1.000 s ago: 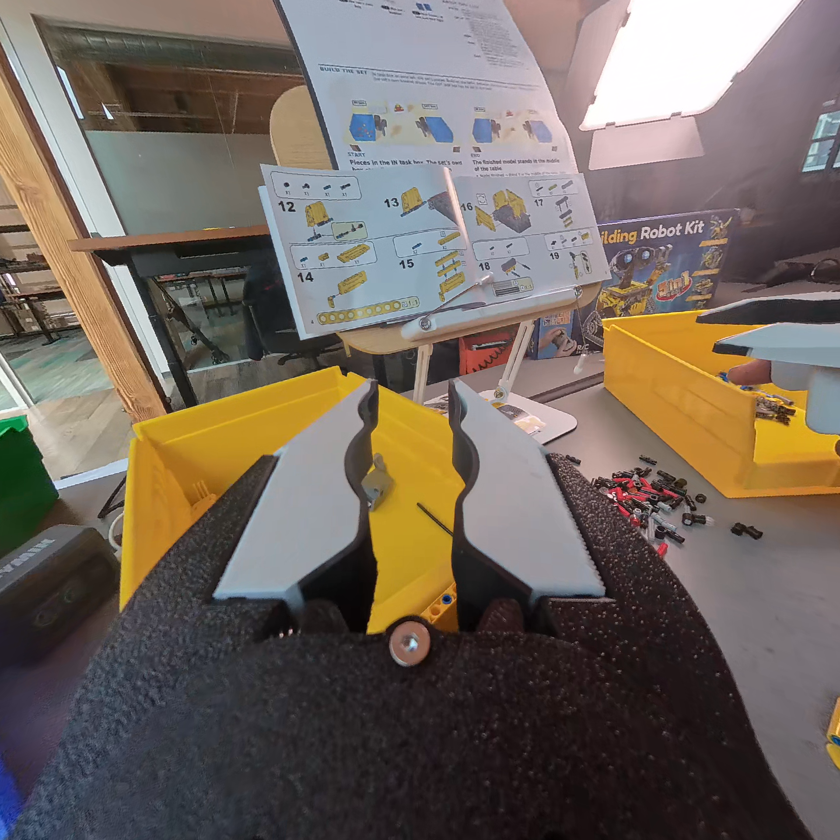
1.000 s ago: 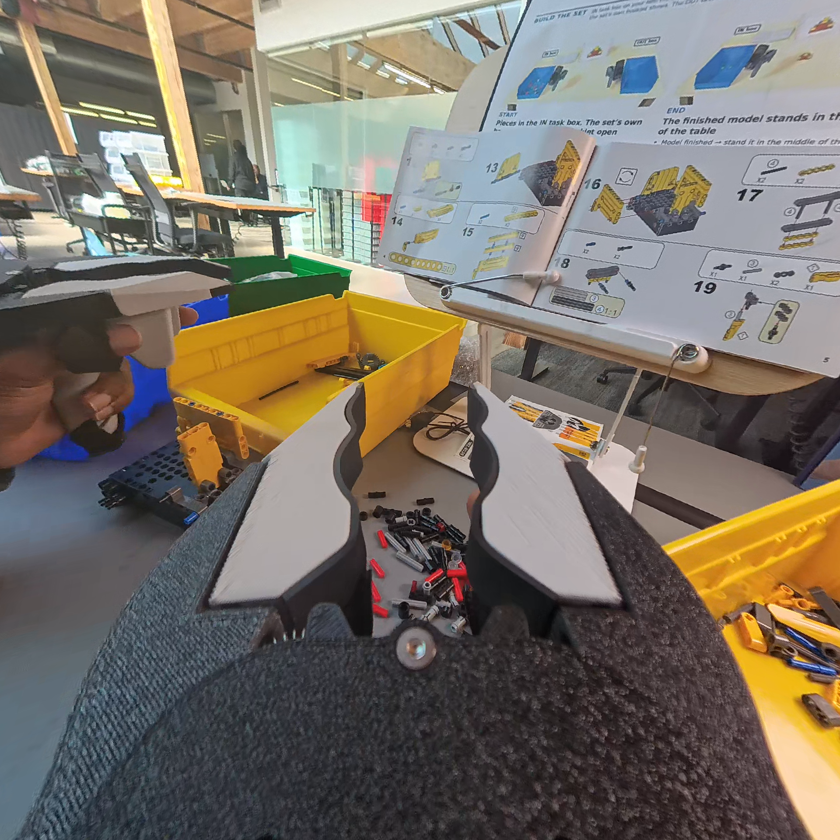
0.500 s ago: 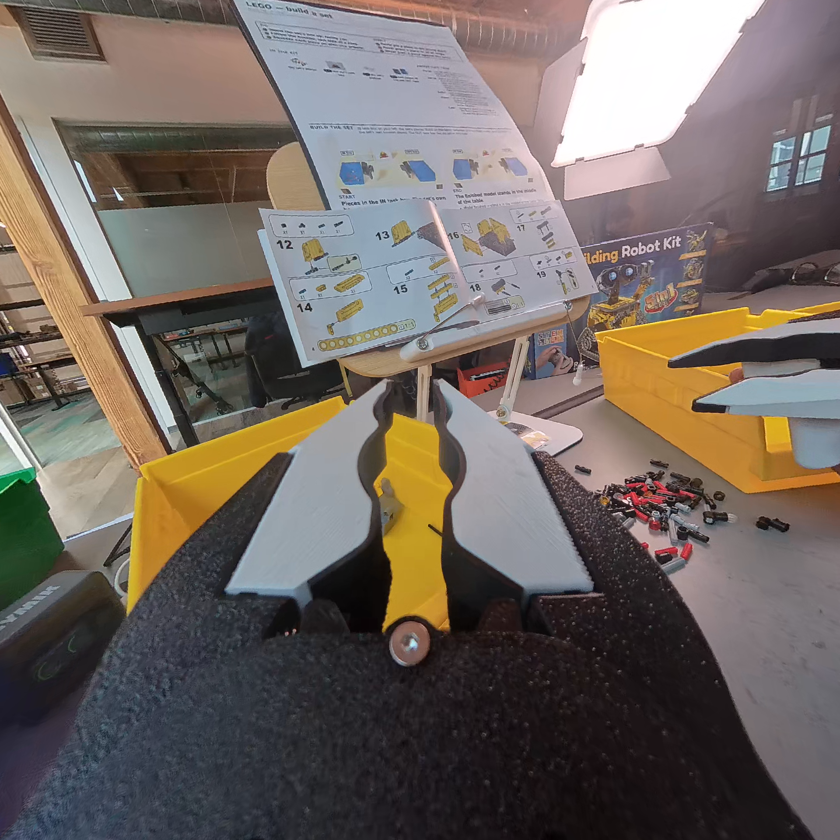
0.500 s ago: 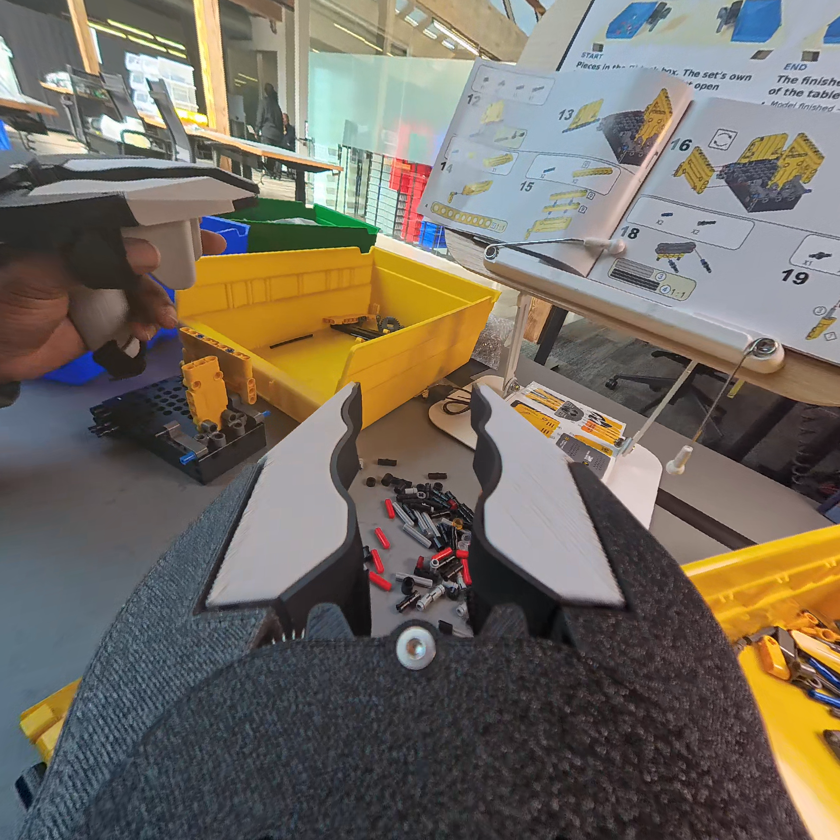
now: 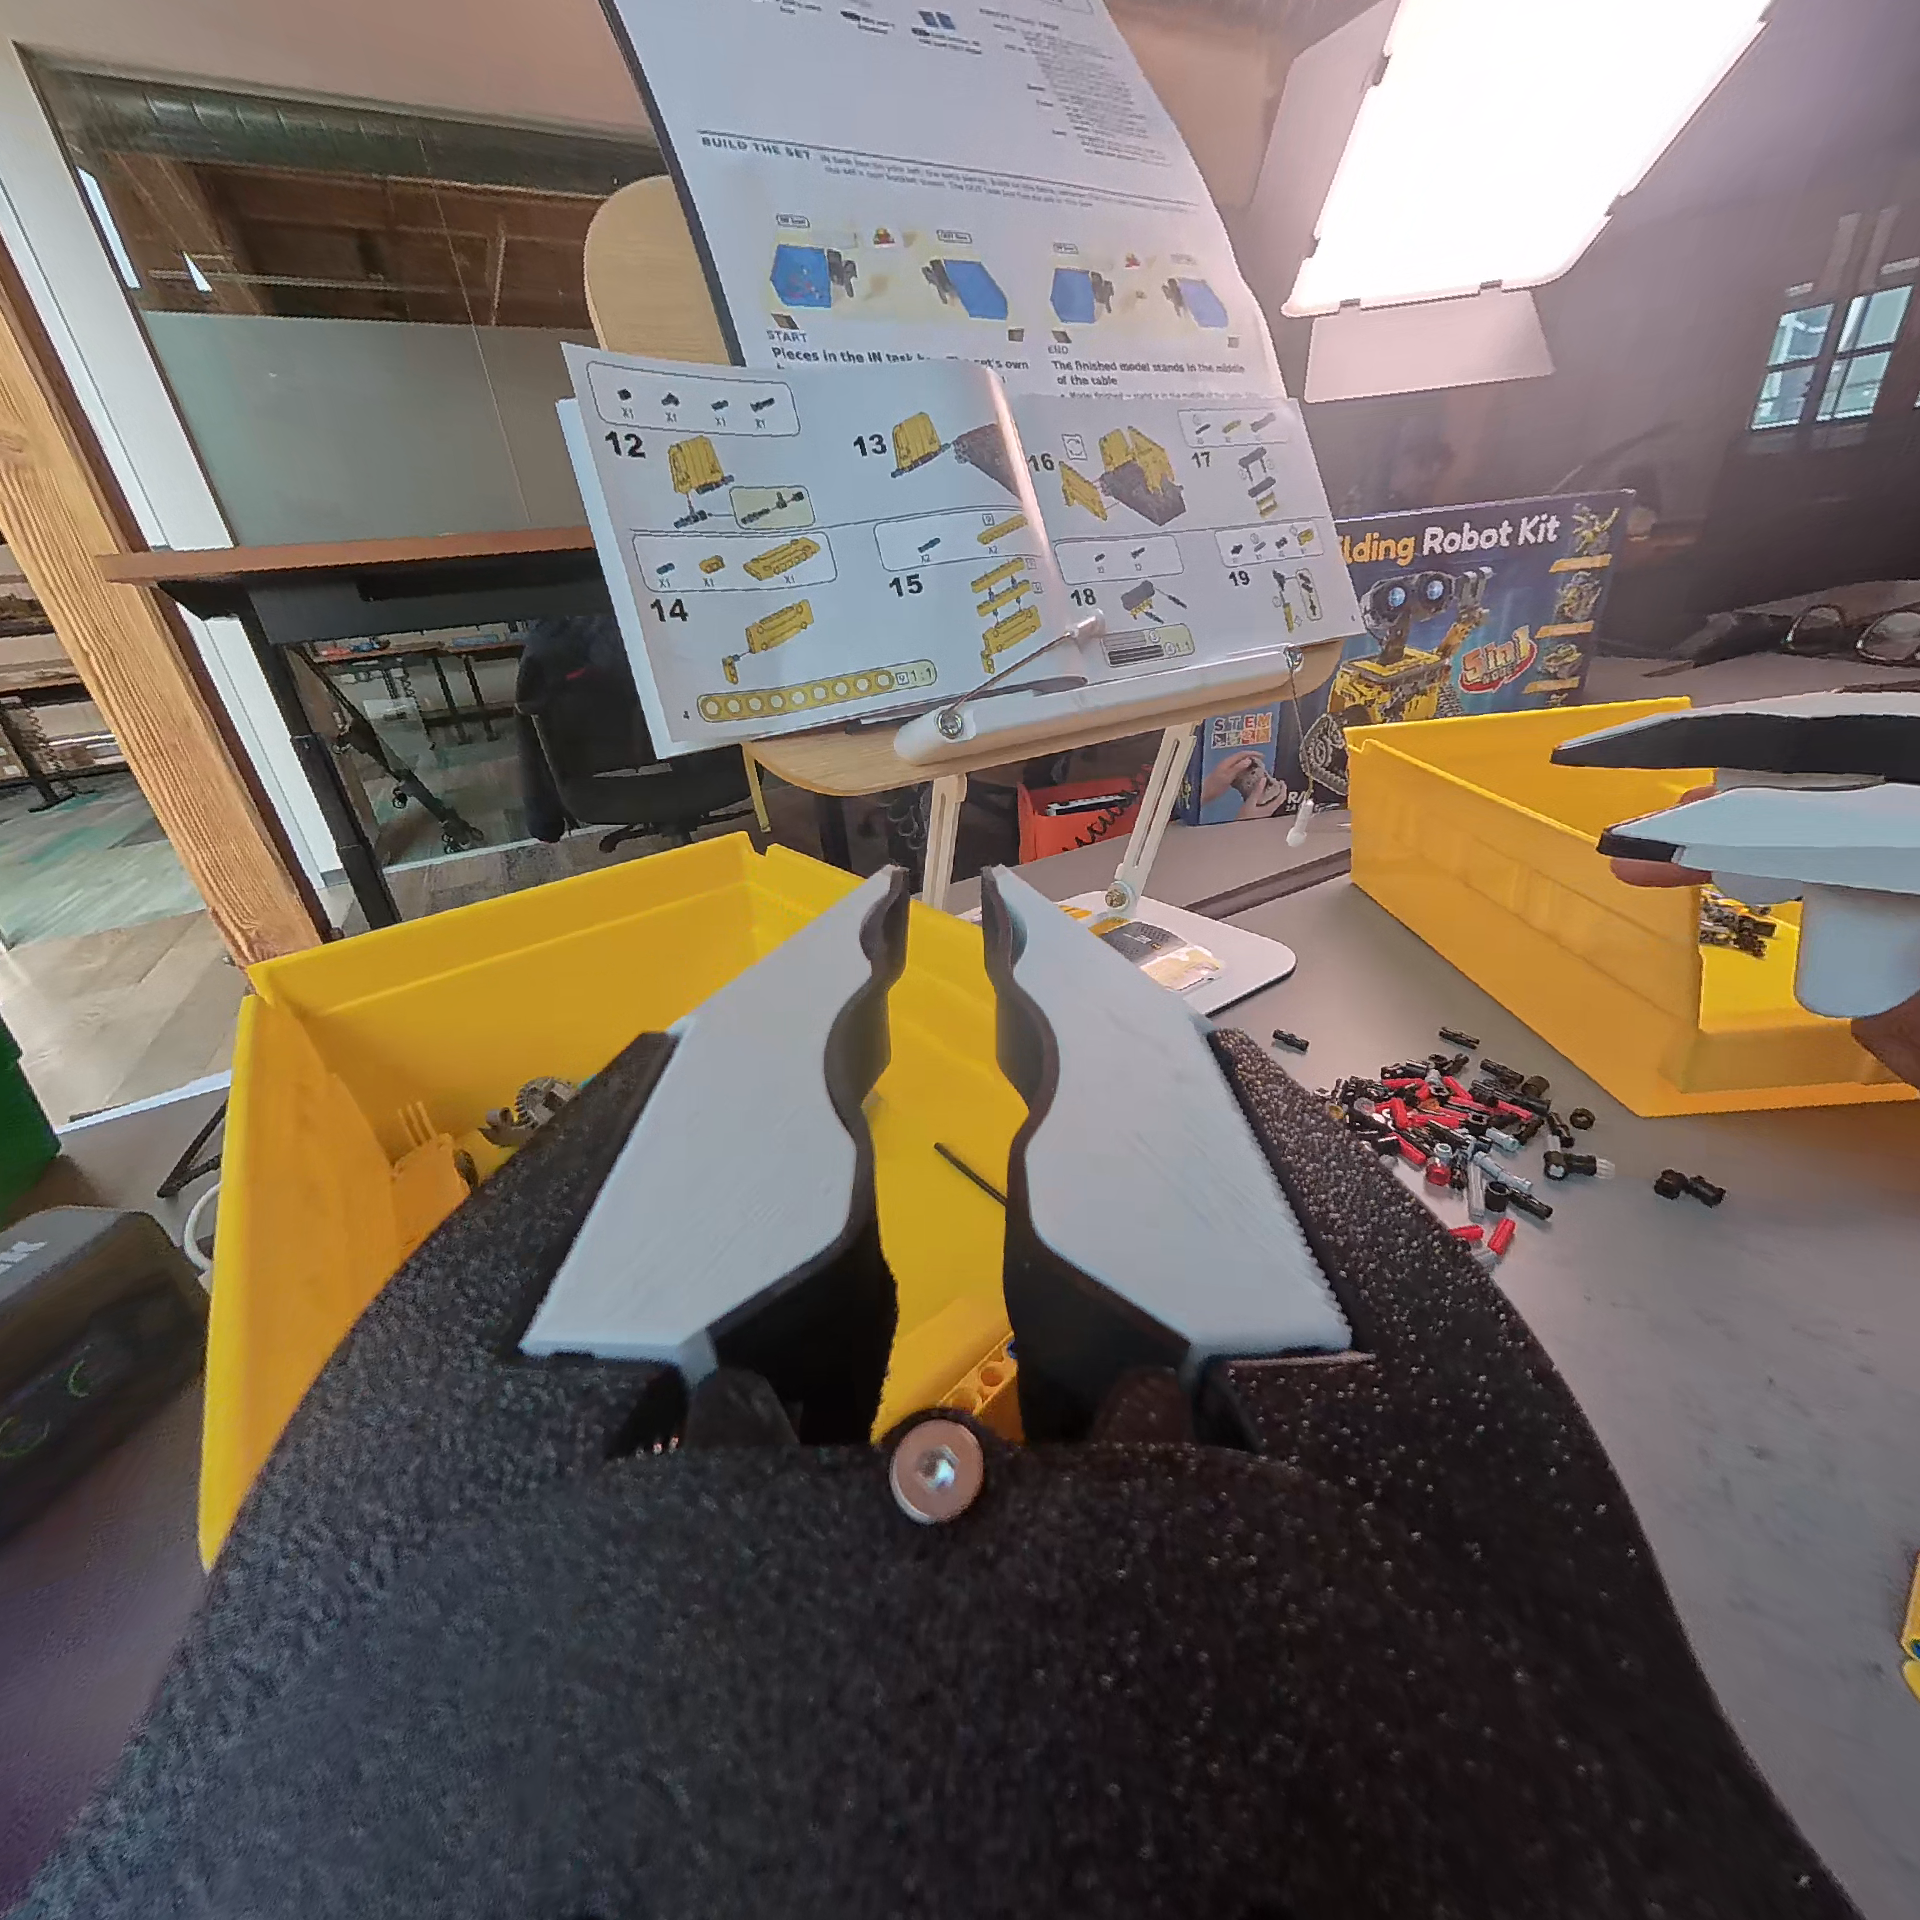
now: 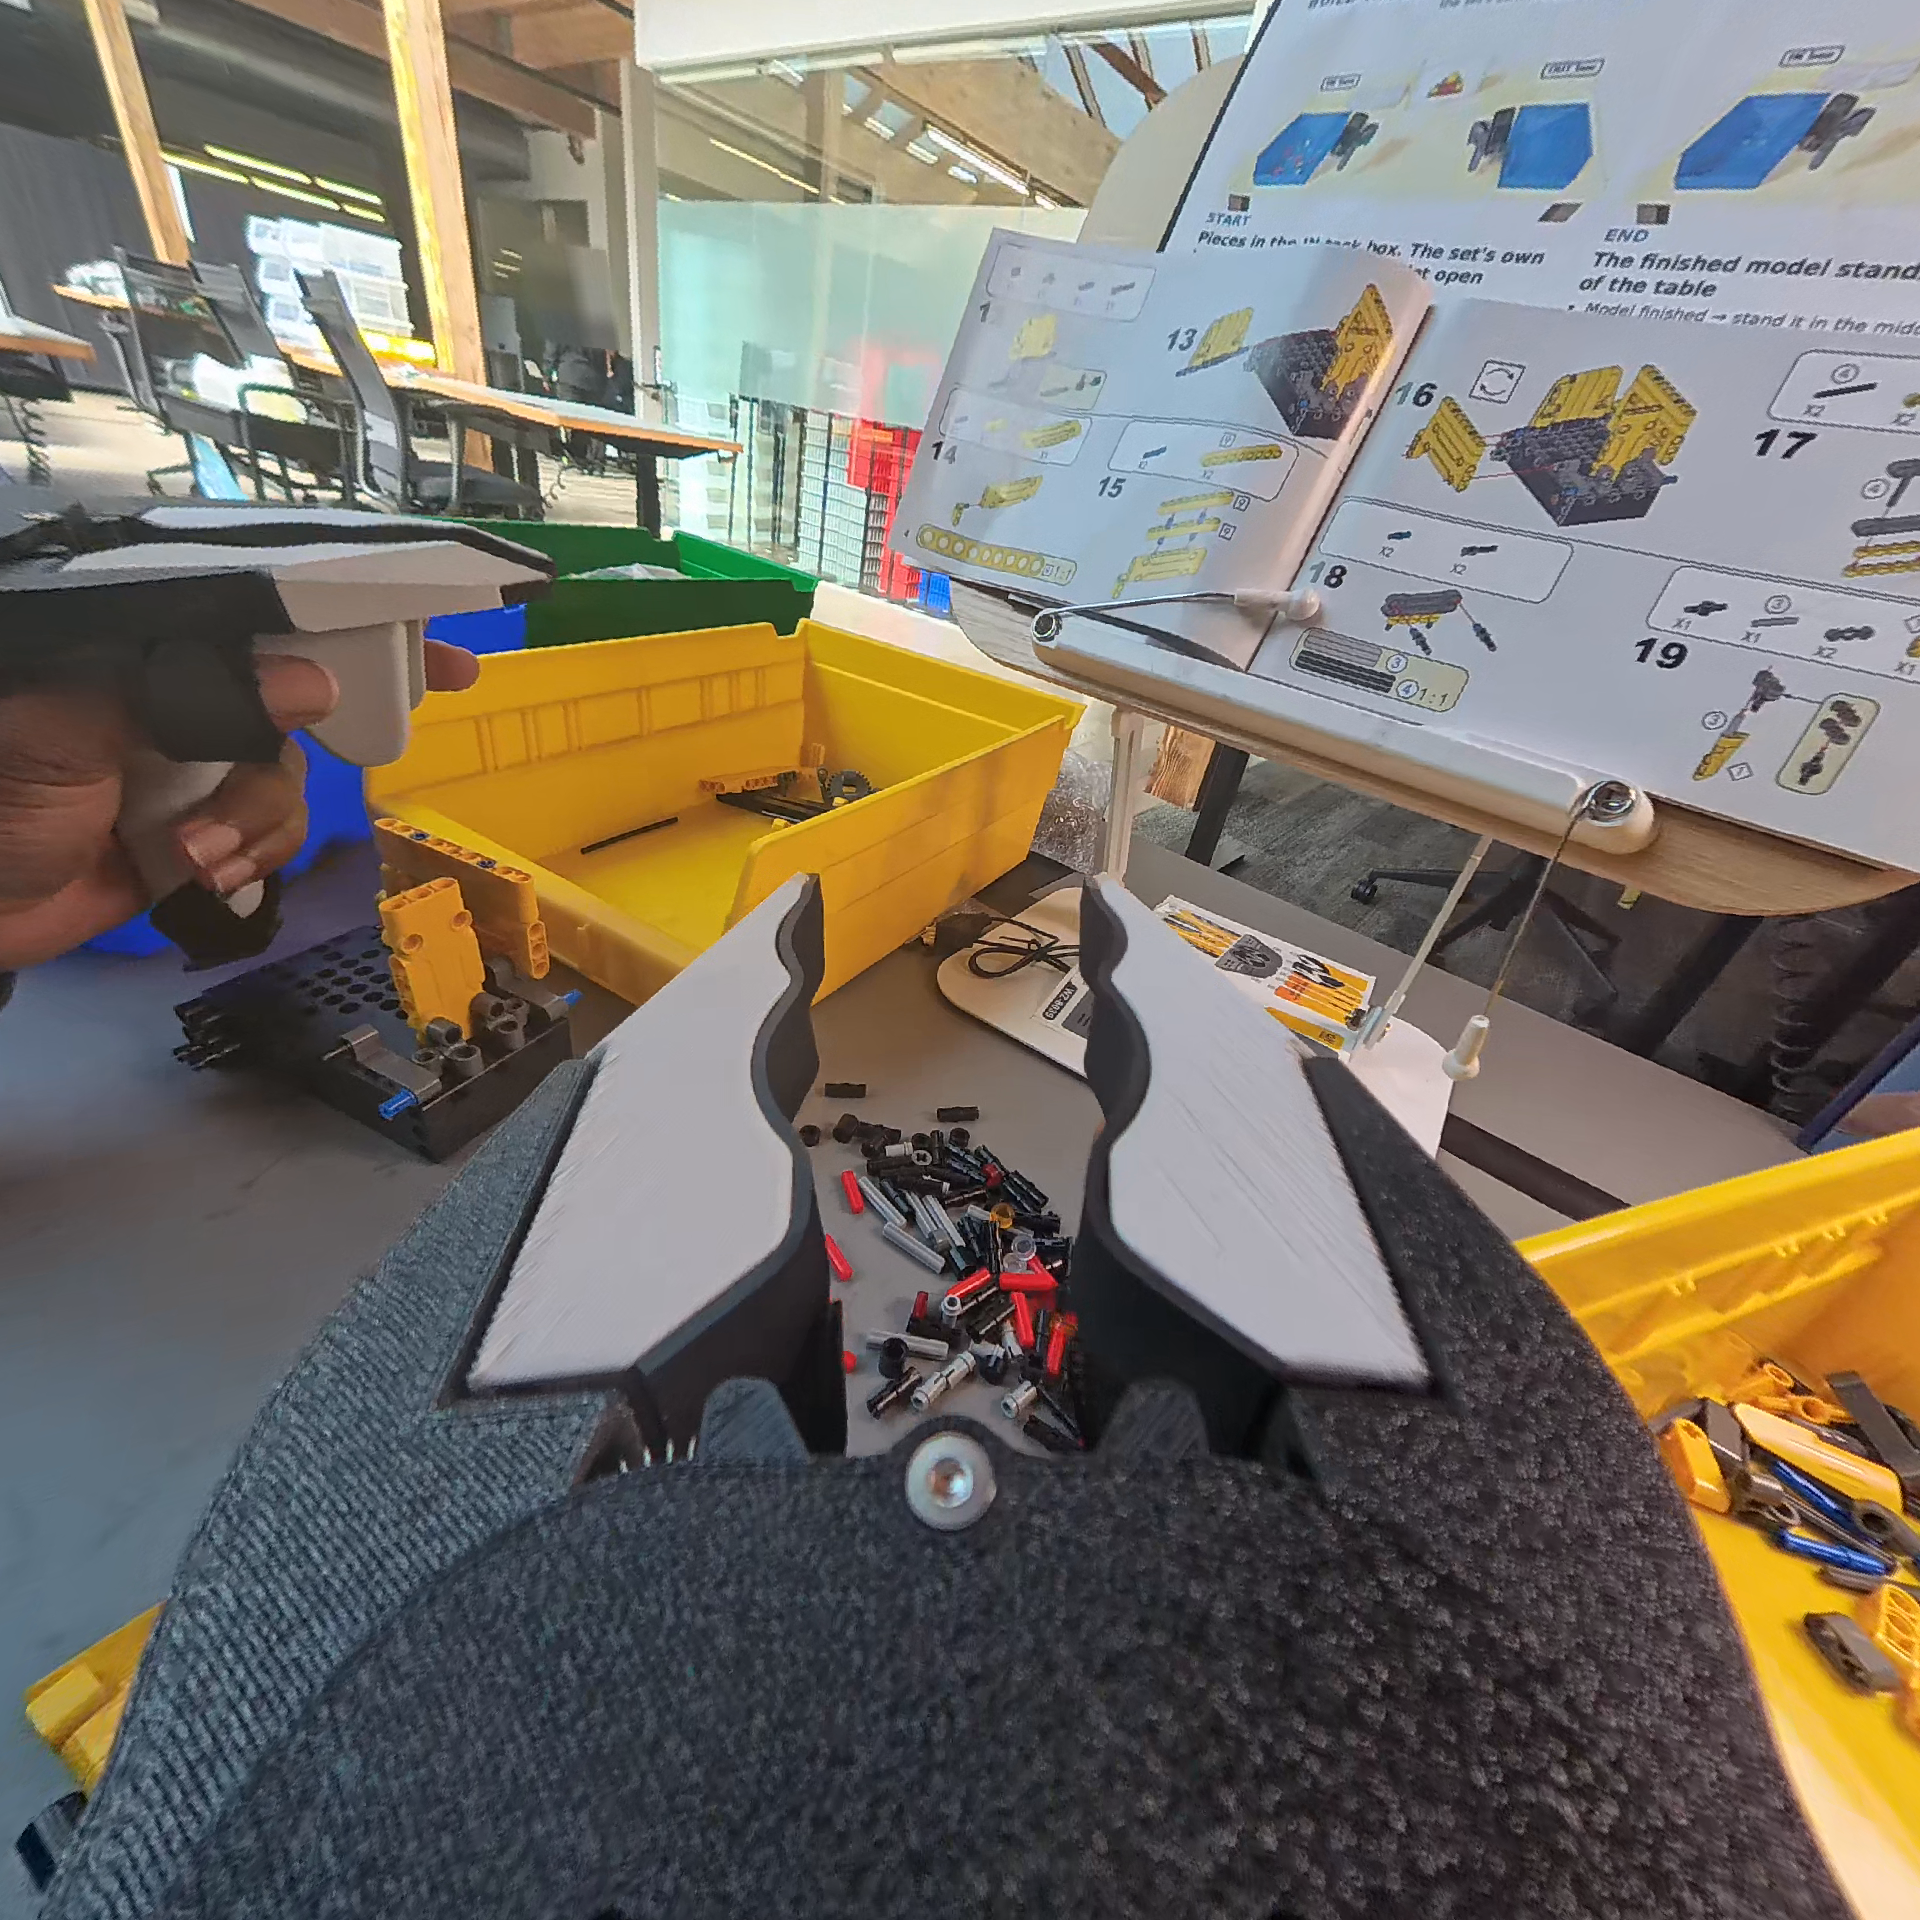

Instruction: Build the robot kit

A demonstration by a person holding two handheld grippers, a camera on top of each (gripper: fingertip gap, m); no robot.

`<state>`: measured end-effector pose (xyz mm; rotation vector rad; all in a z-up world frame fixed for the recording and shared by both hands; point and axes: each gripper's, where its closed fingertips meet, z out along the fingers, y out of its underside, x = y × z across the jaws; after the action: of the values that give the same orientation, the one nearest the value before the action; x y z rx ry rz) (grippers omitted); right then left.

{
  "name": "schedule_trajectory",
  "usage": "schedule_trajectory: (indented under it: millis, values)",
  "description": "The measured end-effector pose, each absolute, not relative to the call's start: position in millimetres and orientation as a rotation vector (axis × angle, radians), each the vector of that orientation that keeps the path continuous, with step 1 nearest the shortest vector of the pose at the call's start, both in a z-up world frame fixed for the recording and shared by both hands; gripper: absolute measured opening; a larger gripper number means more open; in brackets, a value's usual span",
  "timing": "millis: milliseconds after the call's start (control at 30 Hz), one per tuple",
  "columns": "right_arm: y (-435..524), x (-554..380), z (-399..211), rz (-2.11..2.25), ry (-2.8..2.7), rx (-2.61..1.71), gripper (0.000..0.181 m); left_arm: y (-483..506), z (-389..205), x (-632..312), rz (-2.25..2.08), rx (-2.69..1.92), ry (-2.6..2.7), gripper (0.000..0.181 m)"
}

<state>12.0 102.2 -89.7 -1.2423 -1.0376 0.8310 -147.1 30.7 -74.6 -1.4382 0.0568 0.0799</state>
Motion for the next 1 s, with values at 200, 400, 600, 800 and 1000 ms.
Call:
schedule_trajectory:
  millis: [200,400,600,800,1000]
  values:
    - [106.6,11.3,-95.6,0.854,-1.011,-1.273,0.046,33.3,-64.6,-157.6,0.171,-1.438,0.053,0.012]
    - [97.0,5.2,-101.2,0.846,-1.049,-1.249,0.046,66.8,-5.9,-184.8,0.207,-1.394,-0.022,0.01]
    - [102.4,8.6,-100.0,0.848,-1.03,-1.251,0.05,120.1,48.6,-205.3,0.175,-1.361,-0.063,0.007]
    - [102.9,3.4,-114.4,0.851,-1.074,-1.265,0.054,162.4,52.3,-226.2,0.208,-1.394,-0.068,0.005]
    - [91.8,-4.6,-129.1,0.856,-1.171,-1.248,0.045,178.2,35.1,-242.5,0.198,-1.427,-0.092,0.004]
